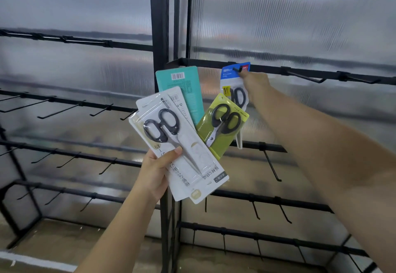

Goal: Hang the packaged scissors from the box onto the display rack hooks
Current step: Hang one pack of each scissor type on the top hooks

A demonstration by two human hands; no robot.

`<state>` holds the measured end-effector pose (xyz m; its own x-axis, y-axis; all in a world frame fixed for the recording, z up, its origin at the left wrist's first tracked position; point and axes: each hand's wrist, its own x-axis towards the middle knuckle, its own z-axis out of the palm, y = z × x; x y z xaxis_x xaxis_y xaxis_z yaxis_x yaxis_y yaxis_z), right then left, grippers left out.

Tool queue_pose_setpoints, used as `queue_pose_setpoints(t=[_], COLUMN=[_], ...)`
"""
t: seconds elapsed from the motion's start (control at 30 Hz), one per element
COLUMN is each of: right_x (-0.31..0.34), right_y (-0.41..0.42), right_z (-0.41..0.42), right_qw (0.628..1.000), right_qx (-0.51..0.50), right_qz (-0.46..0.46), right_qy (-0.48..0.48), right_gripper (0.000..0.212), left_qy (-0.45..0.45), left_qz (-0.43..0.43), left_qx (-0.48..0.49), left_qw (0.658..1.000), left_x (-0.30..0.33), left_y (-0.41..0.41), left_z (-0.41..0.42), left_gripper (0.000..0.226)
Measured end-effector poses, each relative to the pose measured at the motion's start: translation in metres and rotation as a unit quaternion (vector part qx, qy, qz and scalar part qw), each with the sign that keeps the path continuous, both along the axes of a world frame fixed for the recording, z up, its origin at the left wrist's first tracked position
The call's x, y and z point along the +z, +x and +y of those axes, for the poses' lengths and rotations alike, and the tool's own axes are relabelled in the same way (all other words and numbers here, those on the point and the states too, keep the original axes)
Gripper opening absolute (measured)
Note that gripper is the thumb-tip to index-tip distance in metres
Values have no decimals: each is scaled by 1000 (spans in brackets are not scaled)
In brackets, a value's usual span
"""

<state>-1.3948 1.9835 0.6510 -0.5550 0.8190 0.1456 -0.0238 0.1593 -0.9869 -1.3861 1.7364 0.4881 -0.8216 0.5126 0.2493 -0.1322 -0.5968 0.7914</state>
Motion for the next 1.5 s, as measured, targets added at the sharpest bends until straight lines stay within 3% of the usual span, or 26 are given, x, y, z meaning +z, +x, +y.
queue_pose_setpoints(t=[0.13, 0.2, 0.33, 0.4, 0.5, 0.6, 0.67, 0.73, 0.9, 1.03, 1.13, 1.27, 1.37, 1.5], right_x=[3, -1, -22, -38, -68, -90, -96, -97, -93, -90, -88, -88, -98, -113], right_y=[-11, -9, 9, 29, 69, 104, 118, 125, 134, 145, 148, 151, 147, 135], right_z=[7, 8, 1, -14, -34, -49, -54, -54, -45, -37, -32, -37, -55, -72], right_qw=[995, 995, 1000, 993, 970, 948, 942, 958, 982, 974, 939, 894, 901, 906], right_qx=[10, -3, -21, -2, 157, 276, 309, 268, 137, 44, 10, 94, 171, 195], right_qz=[-82, -82, 19, 98, 104, 67, 66, 60, 86, 171, 254, 305, 257, 208], right_qy=[55, 63, 3, -71, -155, -143, -114, -86, -99, -142, -232, -314, -304, -313], right_gripper=[27, 26, 24, 20, 33, 59, 44, 22, 11, 15, 15, 13, 17, 15], left_qy=[0, 4, 8, 16, 39, 57, 59, 52, 31, 27, 14, 9, 16, 15], left_qz=[-10, -7, 5, 0, -22, -43, -54, -66, -109, -118, -114, -112, -118, -112], left_qx=[-3, -3, 2, 1, -2, -11, -17, -23, -34, -27, -20, -12, -14, -20], left_qw=[1000, 1000, 1000, 1000, 999, 997, 997, 996, 993, 992, 993, 994, 993, 993], left_x=[5, 9, 17, 18, 19, 20, 20, 21, 23, 20, 15, 9, 7, 8], left_y=[-5, -7, -4, -1, 4, 10, 15, 20, 31, 26, 23, 24, 26, 27], left_z=[2, 1, 0, 2, 10, 22, 28, 34, 45, 43, 39, 37, 39, 41], left_gripper=[23, 22, 25, 27, 27, 25, 23, 27, 33, 35, 29, 17, 19, 34])
